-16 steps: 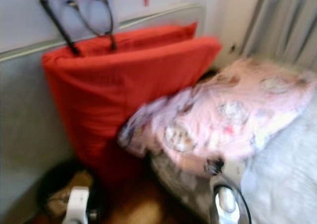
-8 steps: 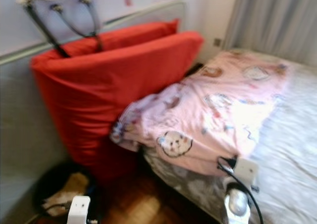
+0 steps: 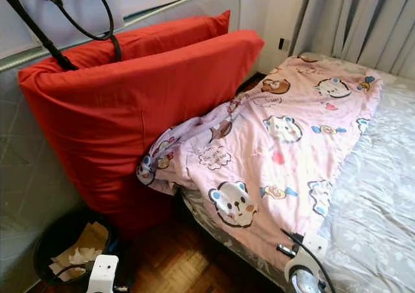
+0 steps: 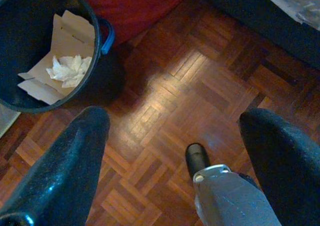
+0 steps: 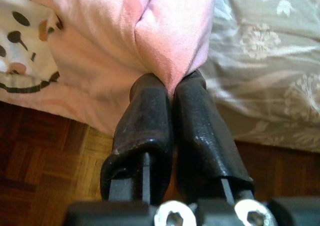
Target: Clean up the room
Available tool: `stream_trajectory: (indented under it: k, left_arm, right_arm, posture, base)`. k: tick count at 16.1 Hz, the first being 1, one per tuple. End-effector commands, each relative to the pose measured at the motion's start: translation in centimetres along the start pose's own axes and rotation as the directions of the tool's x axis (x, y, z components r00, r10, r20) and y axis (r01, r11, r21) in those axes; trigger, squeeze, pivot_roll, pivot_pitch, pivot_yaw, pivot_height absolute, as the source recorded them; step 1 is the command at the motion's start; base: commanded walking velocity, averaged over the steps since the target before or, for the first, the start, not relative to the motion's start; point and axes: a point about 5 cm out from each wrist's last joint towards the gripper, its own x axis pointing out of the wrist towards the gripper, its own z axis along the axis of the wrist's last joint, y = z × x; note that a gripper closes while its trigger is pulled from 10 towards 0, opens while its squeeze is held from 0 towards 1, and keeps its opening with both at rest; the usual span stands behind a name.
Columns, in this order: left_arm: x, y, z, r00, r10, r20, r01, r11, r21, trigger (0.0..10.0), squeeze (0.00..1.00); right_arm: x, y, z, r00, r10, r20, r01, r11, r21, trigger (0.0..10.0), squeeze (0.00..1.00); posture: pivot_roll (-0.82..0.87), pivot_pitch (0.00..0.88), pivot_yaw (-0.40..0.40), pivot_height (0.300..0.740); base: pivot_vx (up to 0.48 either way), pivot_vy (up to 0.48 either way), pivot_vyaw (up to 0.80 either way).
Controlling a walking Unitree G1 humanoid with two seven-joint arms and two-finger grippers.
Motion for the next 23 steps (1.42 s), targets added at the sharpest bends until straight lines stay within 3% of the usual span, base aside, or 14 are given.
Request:
stream_trajectory:
  k: [1, 9, 10, 11, 12, 15, 17, 18, 23]
  left_arm:
    - [-0.1, 0.1, -0.6, 1.000, -0.004, -0.030, 0.005, 0.999, 0.034, 10.0, 0.00]
    - [-0.1, 0.0, -0.6, 0.999, -0.014, -0.030, 0.015, 0.999, 0.050, 10.0, 0.00]
    - [-0.1, 0.0, -0.6, 0.999, -0.013, -0.030, 0.015, 0.999, 0.050, 10.0, 0.00]
    - [-0.1, 0.0, -0.6, 0.999, -0.013, -0.031, 0.014, 0.999, 0.052, 10.0, 0.00]
    - [-0.1, 0.1, -0.6, 0.999, -0.012, -0.031, 0.013, 0.999, 0.052, 10.0, 0.00]
    - [-0.2, 0.1, -0.7, 0.999, -0.011, -0.035, 0.012, 0.998, 0.056, 10.0, 0.00]
    - [-0.2, 0.1, -0.7, 0.999, -0.010, -0.035, 0.012, 0.998, 0.054, 10.0, 0.00]
    - [-0.2, 0.1, -0.7, 0.999, -0.010, -0.036, 0.012, 0.998, 0.054, 10.0, 0.00]
    - [-0.1, 0.2, -0.7, 0.999, -0.003, -0.045, 0.004, 0.999, 0.034, 10.0, 0.00]
  right_arm:
    - [-0.3, -0.6, -1.2, 0.998, -0.020, -0.057, 0.022, 0.999, 0.027, 10.0, 0.00]
    - [-0.6, -0.8, -2.6, 0.990, -0.009, -0.142, 0.016, 0.999, 0.047, 10.0, 0.00]
    - [-0.7, -0.8, -2.7, 0.990, -0.008, -0.144, 0.016, 0.999, 0.049, 10.0, 0.17]
    - [-0.7, -0.8, -2.7, 0.989, -0.007, -0.147, 0.015, 0.999, 0.051, 10.0, 0.71]
    - [-0.7, -0.8, -2.7, 0.989, -0.007, -0.148, 0.014, 0.999, 0.051, 10.0, 0.93]
    - [-0.7, -0.8, -2.7, 0.988, -0.005, -0.152, 0.012, 0.999, 0.047, 10.0, 0.91]
    - [-0.7, -0.8, -2.8, 0.988, -0.005, -0.157, 0.012, 0.999, 0.044, 10.0, 0.75]
    - [-0.7, -0.9, -2.9, 0.987, -0.004, -0.160, 0.011, 0.999, 0.044, 10.0, 0.00]
    - [-1.2, -0.4, -3.9, 0.982, 0.062, -0.178, -0.067, 0.998, -0.021, 10.0, 0.00]
  posture:
    - [-0.07, 0.000, 0.004, 0.740]
    - [-0.07, 0.000, 0.010, 0.740]
    - [-0.07, 0.000, 0.009, 0.740]
    - [-0.06, 0.000, 0.009, 0.740]
    - [-0.06, 0.000, 0.009, 0.740]
    - [-0.06, 0.000, 0.009, 0.740]
    - [-0.06, 0.000, 0.008, 0.740]
    - [-0.06, 0.000, 0.008, 0.740]
    - [-0.07, 0.000, 0.005, 0.740]
  base:
    - [0.000, 0.000, 0.00]
    - [0.000, 0.000, 0.00]
    - [0.000, 0.000, 0.00]
    - [0.000, 0.000, 0.00]
    - [0.000, 0.000, 0.00]
    - [0.000, 0.000, 0.00]
    - [0.000, 0.000, 0.00]
    - [0.000, 0.000, 0.00]
    - [0.000, 0.000, 0.00]
